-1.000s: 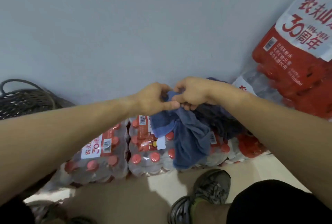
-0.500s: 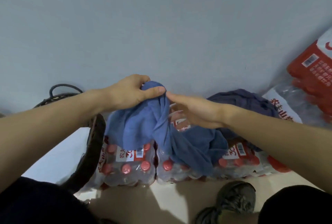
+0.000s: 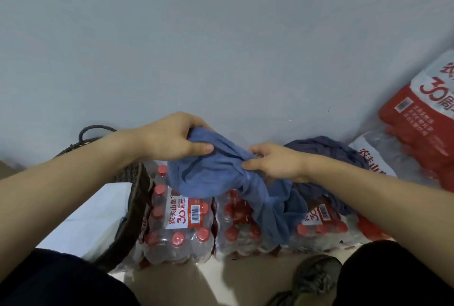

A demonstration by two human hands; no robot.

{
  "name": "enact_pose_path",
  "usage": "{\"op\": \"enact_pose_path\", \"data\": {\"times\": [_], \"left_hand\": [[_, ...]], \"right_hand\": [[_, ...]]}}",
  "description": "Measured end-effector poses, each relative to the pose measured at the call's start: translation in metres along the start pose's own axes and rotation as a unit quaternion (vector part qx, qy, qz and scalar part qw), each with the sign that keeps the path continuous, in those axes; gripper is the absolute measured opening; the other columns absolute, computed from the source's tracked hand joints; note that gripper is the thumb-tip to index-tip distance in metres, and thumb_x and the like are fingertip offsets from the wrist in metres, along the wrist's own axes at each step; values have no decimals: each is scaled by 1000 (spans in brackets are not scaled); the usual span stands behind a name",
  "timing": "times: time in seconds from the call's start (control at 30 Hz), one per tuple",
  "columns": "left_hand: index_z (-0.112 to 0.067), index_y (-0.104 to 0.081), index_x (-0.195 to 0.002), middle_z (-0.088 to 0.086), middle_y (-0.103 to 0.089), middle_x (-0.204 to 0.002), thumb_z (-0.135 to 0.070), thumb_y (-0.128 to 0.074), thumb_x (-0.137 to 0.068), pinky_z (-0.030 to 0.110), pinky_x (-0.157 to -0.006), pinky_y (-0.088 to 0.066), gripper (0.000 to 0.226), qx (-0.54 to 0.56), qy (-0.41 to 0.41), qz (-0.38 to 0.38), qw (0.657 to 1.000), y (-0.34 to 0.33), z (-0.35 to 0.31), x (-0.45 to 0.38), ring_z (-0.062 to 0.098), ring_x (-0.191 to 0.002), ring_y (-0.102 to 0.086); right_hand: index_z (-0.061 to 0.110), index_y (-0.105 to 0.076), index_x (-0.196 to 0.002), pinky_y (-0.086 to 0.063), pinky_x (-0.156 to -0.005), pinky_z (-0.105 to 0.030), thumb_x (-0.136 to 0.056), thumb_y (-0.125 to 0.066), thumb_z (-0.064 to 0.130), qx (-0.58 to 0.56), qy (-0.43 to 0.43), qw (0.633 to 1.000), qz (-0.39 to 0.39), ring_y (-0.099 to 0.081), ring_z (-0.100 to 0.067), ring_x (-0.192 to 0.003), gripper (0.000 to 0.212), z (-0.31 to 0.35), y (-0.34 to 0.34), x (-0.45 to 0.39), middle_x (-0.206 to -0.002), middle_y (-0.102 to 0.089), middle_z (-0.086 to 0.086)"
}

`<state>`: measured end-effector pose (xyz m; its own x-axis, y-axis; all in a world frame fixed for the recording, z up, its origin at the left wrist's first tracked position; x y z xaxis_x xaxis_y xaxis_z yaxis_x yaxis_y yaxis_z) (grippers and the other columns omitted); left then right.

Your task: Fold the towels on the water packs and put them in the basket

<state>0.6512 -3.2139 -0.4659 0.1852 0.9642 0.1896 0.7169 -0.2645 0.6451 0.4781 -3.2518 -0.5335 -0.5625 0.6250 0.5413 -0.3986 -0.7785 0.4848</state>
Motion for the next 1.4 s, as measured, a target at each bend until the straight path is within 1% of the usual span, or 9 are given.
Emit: {"op": "enact_pose_path", "data": {"times": [0.13, 0.27, 0.4, 0.53, 0.8, 0.93, 1.1, 1.23, 1.4], "left_hand": [[-22, -75, -93, -18, -68, -68, -44, -71, -84, 12, -61, -48, 24, -70, 59, 87, 992, -21, 18, 4, -4, -60, -59], [-16, -70, -94, 8, -74, -82, -44, -64, -90, 31, -62, -56, 28, -85, 89, 139, 983, -41, 30, 2, 12, -59, -62], [-7, -49, -125, 15, -73, -83, -60, -39, -95, 30, -52, -56, 61, 103, 200, 153, 962, -68, 41, 1, 30, -65, -72], [-24, -38, -136, 33, -66, -109, -75, -26, -88, 49, -77, -59, 71, 306, 274, 201, 889, -105, 42, 4, 46, -91, -70], [-16, -64, -117, 23, -68, -113, 6, -65, -86, 37, -83, -59, 37, 333, 109, -75, 934, -49, 20, -26, 31, -97, -70], [-14, -60, -126, 17, -66, -120, -5, -71, -83, 29, -79, -57, 45, 419, 55, 0, 906, -48, -4, -24, 28, -101, -70], [-21, -54, -135, 16, -69, -118, -18, -74, -79, 30, -80, -58, 59, 427, 24, 46, 903, -50, -19, -22, 31, -104, -69], [-25, -52, -136, 13, -69, -118, -12, -77, -73, 33, -85, -58, 70, 380, 39, 39, 923, -50, -14, -24, 28, -105, -69], [-9, -66, -116, 12, -72, -110, -14, -71, -86, 35, -86, -56, 30, 284, 92, -12, 954, -42, 5, -26, 24, -100, -70]], "right_hand": [[11, -57, -98, -47, -50, -26, -100, -56, 31, -93, -3, 994, -60, -60, -11, -57, 20, -12, 8, -7, -74, -62, -2], [8, -61, -106, -45, -50, -27, -94, -62, 40, -88, 1, 995, -42, -58, -13, -58, 34, -15, 14, -2, -71, -65, 0], [11, -60, -107, -46, -51, -25, -91, -65, 39, -121, 36, 992, -3, -59, -11, -59, 32, -7, 10, 6, -66, -65, 5], [17, -62, -106, -56, -68, -31, -87, -74, 25, -189, 78, 978, 41, -69, -13, -77, 24, 7, 1, 13, -79, -70, 5], [11, -70, -112, -57, -92, -41, -94, -59, 45, -129, 26, 986, 101, -71, -21, -102, 41, 0, -22, 11, -112, -72, -7], [19, -65, -106, -56, -94, -43, -87, -60, 59, -154, -5, 988, -10, -69, -17, -102, 44, -13, 4, 2, -111, -70, -1], [13, -59, -131, -48, -103, -43, -91, -57, 55, -294, 72, 946, 118, -61, -27, -118, 58, 6, -10, 5, -128, -64, -12], [6, -65, -120, -50, -102, -49, -93, -64, 27, -327, 93, 937, 75, -64, -34, -114, 34, 12, -3, 3, -121, -68, -20], [5, -65, -117, -56, -82, -41, -83, -75, 13, -342, 104, 933, -45, -70, -27, -98, 36, 12, 24, 5, -113, -71, -15]]}}
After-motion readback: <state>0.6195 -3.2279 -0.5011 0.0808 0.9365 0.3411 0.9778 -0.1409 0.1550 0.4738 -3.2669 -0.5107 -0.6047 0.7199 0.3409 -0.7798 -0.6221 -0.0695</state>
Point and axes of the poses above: each hand's wrist, its own x-axis away from the middle knuckle, its own y-axis out of the back of the hand, z = x × y, the point moved 9 cm from there along -x, towards the middle knuckle
